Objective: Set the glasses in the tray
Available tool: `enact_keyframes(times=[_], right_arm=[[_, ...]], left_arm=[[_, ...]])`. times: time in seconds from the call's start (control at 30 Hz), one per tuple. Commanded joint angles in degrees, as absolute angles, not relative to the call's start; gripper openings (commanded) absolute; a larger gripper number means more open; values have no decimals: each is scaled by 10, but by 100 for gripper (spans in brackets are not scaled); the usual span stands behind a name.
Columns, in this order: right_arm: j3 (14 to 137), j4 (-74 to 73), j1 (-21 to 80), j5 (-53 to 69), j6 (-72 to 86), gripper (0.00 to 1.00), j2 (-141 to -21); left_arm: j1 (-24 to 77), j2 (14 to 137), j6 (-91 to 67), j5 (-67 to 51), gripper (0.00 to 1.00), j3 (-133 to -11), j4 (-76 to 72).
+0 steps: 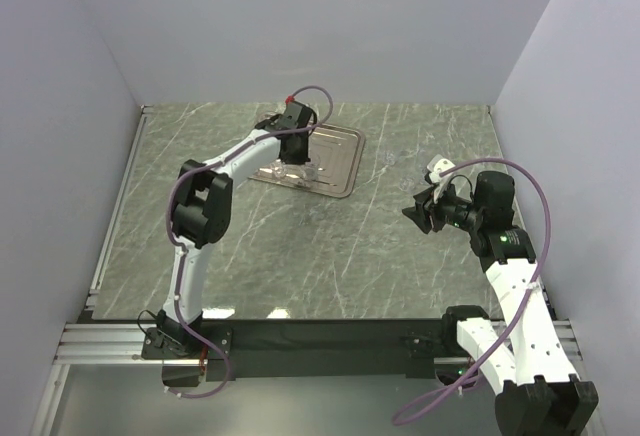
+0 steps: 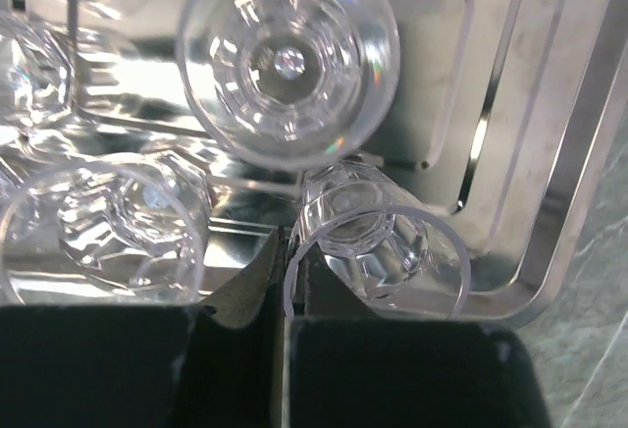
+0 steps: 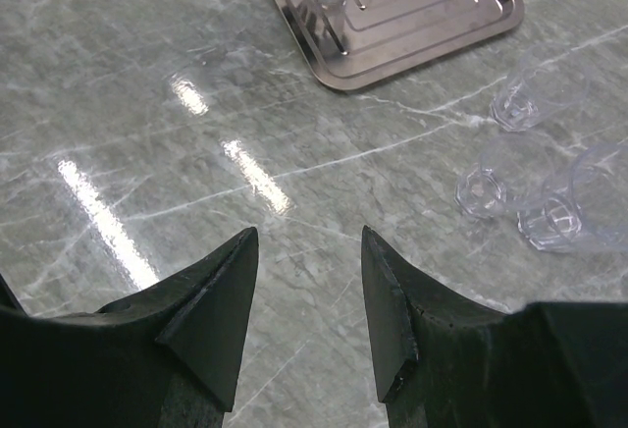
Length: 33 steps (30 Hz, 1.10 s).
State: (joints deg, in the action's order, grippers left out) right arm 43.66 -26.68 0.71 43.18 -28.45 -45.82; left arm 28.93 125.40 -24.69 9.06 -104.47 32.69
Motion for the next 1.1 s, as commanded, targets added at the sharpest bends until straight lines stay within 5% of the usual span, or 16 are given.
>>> enact_keyframes(times=[0.0,0.17,0.7,1.07], right_arm=[[432,-264,3,440,-293,54,-461],[432,-264,3,439,-294,54,-465],[432,-256,-30,426,-287,54,-461],[471,-221,-33,315,-228,54,-537]], left_arm=[[278,1266,-242,97,6,-1077,338],[278,1246,-243,85,30,-1060,329],[278,1048,-223,79,52,-984,312],[275,760,-161,172,79,-737,269]])
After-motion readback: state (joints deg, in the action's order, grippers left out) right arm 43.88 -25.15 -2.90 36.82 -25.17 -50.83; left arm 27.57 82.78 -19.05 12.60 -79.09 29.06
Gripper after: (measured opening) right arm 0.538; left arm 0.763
